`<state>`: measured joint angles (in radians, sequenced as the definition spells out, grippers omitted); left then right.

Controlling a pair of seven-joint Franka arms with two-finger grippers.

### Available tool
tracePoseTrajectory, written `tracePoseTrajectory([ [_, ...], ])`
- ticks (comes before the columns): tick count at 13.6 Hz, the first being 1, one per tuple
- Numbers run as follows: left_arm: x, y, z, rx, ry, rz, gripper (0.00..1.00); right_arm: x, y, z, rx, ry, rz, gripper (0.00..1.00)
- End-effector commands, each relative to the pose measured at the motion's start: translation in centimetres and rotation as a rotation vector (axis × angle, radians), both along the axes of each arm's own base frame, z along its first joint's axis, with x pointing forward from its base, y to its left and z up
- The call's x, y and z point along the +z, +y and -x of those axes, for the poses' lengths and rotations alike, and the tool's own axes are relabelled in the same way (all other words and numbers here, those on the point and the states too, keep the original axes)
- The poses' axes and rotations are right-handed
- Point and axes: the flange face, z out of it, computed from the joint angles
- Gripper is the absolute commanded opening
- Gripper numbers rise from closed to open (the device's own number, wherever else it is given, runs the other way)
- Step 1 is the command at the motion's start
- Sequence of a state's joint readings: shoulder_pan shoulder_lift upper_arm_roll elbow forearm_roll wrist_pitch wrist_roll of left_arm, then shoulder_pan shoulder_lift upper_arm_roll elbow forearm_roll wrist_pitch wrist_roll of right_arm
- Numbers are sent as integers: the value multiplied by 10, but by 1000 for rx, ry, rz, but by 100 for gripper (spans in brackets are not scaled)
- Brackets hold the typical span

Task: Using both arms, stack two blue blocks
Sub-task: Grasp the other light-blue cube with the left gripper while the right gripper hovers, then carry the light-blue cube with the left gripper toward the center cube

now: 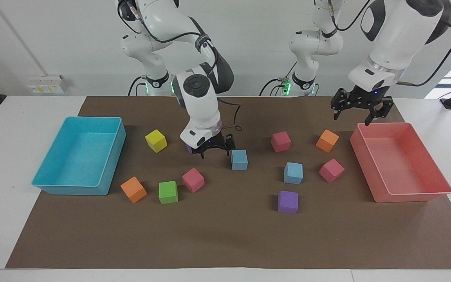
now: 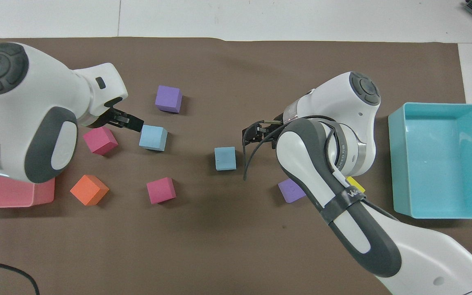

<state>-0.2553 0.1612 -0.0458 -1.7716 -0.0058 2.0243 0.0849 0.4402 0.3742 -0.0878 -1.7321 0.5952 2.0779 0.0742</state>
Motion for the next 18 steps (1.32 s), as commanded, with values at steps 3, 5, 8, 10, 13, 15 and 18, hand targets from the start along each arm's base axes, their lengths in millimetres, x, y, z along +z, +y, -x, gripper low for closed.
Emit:
tracePoseTrajectory([
  [3, -72, -23, 10, 66, -1, 17, 100, -32, -11, 15, 1, 3, -169, 100],
  [5, -97, -29, 11, 71, -11, 21, 100, -41, -23, 15, 2, -1, -206, 94],
  [8, -123, -26, 20, 74, -32, 30, 100, -56, -43, 15, -55, 34, -265, 28],
  [10, -128, -26, 20, 74, -25, 27, 100, -61, -43, 19, -84, 50, -301, 0],
  [13, -141, -27, 20, 72, -11, 22, 100, -74, -41, 20, -144, 105, -369, 0],
  [15, -155, -35, 21, 62, -9, 22, 100, -85, -39, 22, -183, 135, -402, 0],
  [18, -156, -32, 20, 65, -9, 22, 100, -90, -43, 24, -298, 192, -462, 0],
])
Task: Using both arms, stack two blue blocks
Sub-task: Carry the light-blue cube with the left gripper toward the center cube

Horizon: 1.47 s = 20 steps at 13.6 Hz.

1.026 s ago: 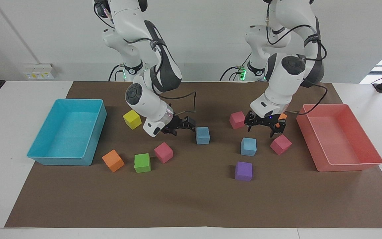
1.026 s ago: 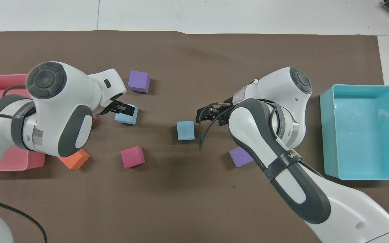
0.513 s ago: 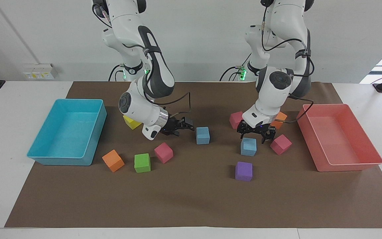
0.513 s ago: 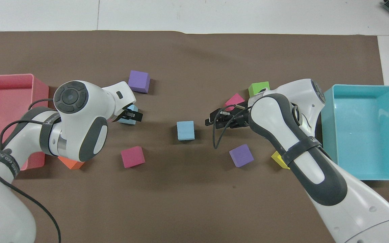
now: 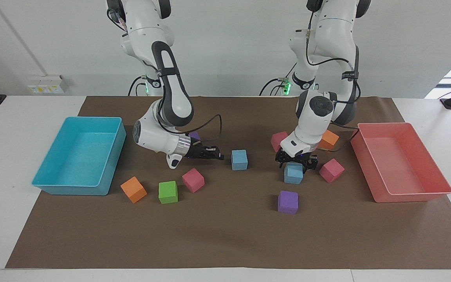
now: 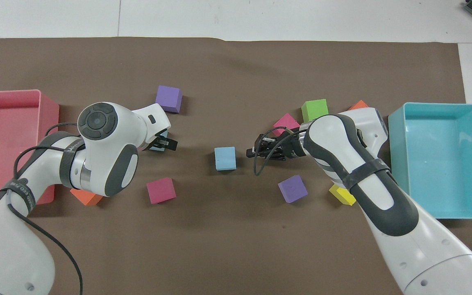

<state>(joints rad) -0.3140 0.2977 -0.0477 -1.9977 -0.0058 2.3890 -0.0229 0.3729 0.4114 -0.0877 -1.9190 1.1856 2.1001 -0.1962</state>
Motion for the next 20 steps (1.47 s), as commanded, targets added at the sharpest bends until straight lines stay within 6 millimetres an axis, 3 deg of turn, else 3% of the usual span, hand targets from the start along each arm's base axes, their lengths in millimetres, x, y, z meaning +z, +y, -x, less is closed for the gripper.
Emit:
tracePoseTrajectory([
  [1, -3, 3, 1, 17, -12, 6, 100, -4, -6, 3, -92, 68, -52, 0],
  [8, -16, 6, -3, 25, -38, 16, 100, -12, 1, 15, -109, 82, -12, 0],
  [9, -16, 7, -3, 27, -38, 16, 96, -13, 2, 15, -101, 80, -8, 0],
  [10, -16, 8, -3, 28, -38, 16, 77, -13, 3, 15, -100, 76, -5, 0],
  [13, -15, 11, -6, 36, -41, 16, 4, -16, 3, 19, -81, 74, 11, 0],
  [14, -13, 12, -7, 38, -43, 16, 0, -17, 1, 20, -84, 68, 18, 0],
  [17, 1, 9, -8, 46, -49, 20, 0, -19, 1, 21, -80, 70, 23, 0],
  [20, 41, -5, -18, 96, -19, 18, 0, -22, -1, 23, -65, 64, 36, 0],
])
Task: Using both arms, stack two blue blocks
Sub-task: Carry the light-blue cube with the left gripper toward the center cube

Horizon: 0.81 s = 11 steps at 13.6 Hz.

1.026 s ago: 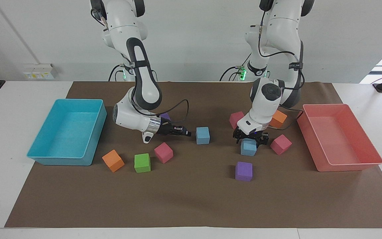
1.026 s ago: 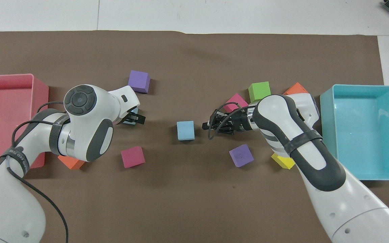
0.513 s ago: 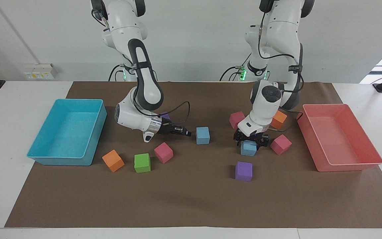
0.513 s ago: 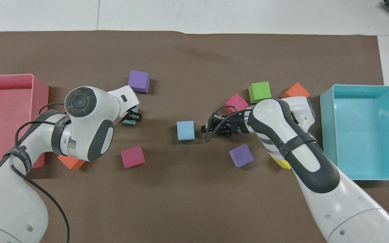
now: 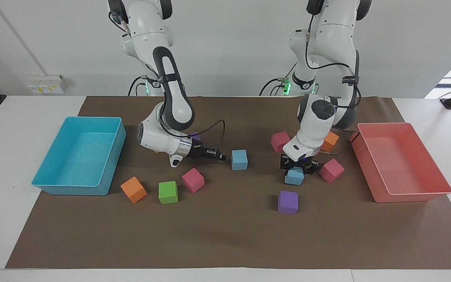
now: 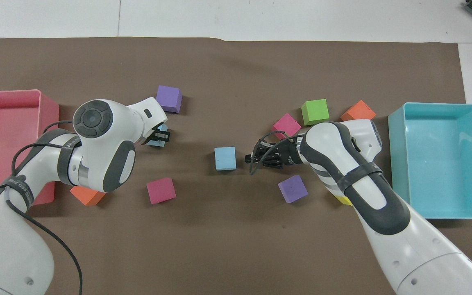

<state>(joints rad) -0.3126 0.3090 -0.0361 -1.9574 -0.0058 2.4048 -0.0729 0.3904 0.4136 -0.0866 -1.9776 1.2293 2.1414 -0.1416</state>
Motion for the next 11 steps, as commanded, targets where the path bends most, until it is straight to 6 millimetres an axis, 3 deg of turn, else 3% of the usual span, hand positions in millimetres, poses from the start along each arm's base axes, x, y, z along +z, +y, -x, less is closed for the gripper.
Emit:
tracePoseTrajectory([
  [1, 39, -16, -3, 47, 41, -2, 0, 1, -3, 7, 13, -21, 24, 0],
  [3, 60, -54, 4, 92, 55, -3, 0, -1, -6, 9, 19, -23, 26, 0],
  [5, 64, -89, 18, 169, 54, 13, 0, -1, -4, 9, 19, -26, 28, 0],
  [7, 70, -111, 25, 217, 39, 35, 0, -1, -5, 8, 13, -33, 35, 0],
  [8, 69, -134, 39, 227, 40, 41, 0, -1, -5, 8, 13, -33, 35, 0],
  [11, 70, -167, 59, 226, 24, 50, 0, -1, -5, 8, 13, -33, 35, 0],
])
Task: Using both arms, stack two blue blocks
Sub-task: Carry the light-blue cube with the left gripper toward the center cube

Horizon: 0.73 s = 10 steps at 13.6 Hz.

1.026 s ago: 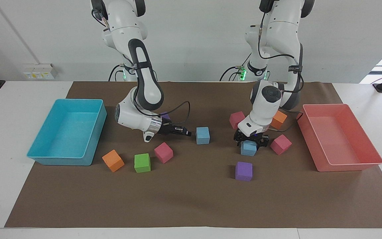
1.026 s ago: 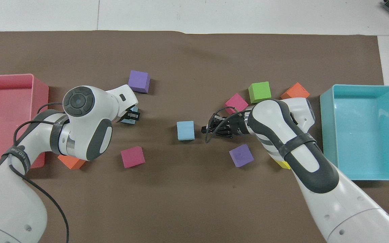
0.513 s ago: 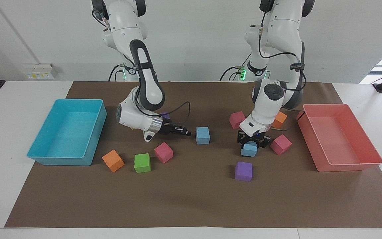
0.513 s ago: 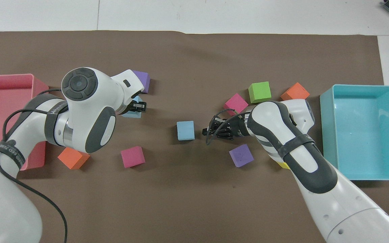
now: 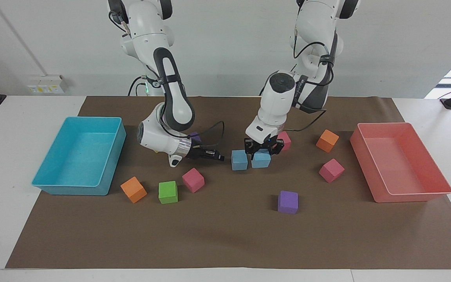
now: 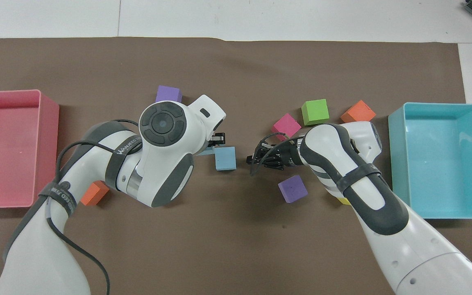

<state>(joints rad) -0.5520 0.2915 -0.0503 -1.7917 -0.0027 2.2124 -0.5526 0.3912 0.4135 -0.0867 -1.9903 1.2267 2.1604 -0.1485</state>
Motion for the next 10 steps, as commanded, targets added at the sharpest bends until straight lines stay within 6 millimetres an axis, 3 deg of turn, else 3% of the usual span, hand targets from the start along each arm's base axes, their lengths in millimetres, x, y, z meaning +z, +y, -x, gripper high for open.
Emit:
tracePoseTrajectory([
  [1, -2, -28, 12, 12, -25, 5, 0, 4, -2, 6, 19, -28, 20, 0],
  [5, -14, -48, 23, 12, -25, 8, 0, 4, -2, 6, 19, -28, 20, 0],
  [10, -19, -48, 27, 12, -17, -1, 0, 4, -2, 6, 18, -27, 20, 0],
])
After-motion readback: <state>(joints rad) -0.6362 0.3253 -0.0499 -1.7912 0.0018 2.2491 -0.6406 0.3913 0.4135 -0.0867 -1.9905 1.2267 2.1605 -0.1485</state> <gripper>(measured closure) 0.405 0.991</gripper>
